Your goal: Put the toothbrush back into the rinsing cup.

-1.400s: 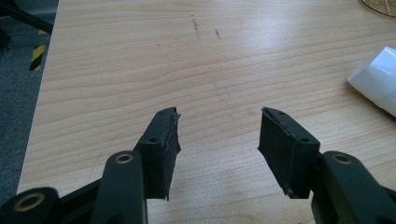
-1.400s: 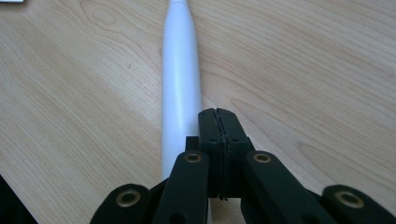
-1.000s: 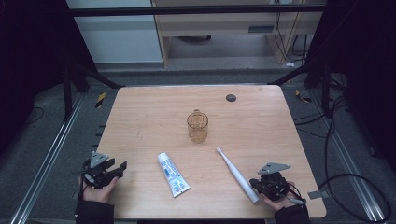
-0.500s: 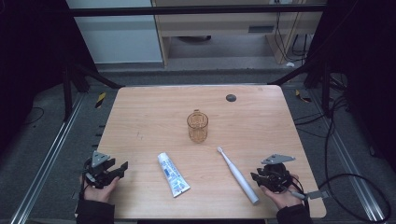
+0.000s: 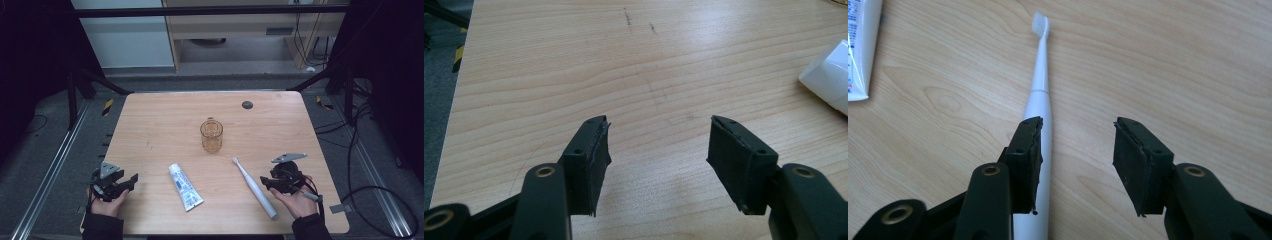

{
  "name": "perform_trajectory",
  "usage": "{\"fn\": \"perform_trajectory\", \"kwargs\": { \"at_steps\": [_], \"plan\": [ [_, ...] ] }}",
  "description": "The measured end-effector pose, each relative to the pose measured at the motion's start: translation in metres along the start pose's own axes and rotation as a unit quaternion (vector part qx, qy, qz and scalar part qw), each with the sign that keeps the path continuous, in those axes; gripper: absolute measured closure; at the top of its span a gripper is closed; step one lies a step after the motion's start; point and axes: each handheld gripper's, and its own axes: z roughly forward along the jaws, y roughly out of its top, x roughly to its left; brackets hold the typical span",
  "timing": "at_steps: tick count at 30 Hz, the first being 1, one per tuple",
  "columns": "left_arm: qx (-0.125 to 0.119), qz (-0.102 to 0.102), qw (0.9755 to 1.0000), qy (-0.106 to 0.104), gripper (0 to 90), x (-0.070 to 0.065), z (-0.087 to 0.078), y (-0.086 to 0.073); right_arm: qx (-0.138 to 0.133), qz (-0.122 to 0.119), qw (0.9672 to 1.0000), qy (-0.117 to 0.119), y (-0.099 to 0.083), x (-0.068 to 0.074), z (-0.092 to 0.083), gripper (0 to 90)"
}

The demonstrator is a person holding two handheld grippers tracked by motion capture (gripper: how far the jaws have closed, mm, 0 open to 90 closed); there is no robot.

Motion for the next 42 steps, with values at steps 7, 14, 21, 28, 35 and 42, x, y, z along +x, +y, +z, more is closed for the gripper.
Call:
{"fn": "perform_trajectory", "kwargs": {
  "at_steps": [7,14,21,28,35,42],
  "plan": [
    [0.001,-0.001,1.0000,0.000,40.3,0.001,0.000,0.000,0.008,-0.013,0.9999,0.003,0.020,0.010,0.004,54.3],
    [0.002,0.001,1.0000,-0.003,40.1,0.000,0.001,0.000,0.048,-0.028,0.9985,0.003,0.036,0.018,0.020,54.1],
    [0.005,0.001,1.0000,-0.004,40.0,0.000,0.002,0.000,0.076,-0.032,0.9966,0.008,0.042,0.020,0.030,53.7],
    [0.005,0.002,1.0000,-0.005,40.0,0.000,0.002,0.000,0.104,-0.042,0.9937,0.005,0.045,0.024,0.044,54.2],
    [0.006,0.003,1.0000,-0.005,40.0,0.000,0.002,0.000,0.117,-0.043,0.9922,0.004,0.043,0.025,0.051,54.9],
    [0.006,0.003,1.0000,-0.005,39.9,0.000,0.002,0.000,0.131,-0.046,0.9903,0.002,0.040,0.025,0.060,55.8]
  ]
}}
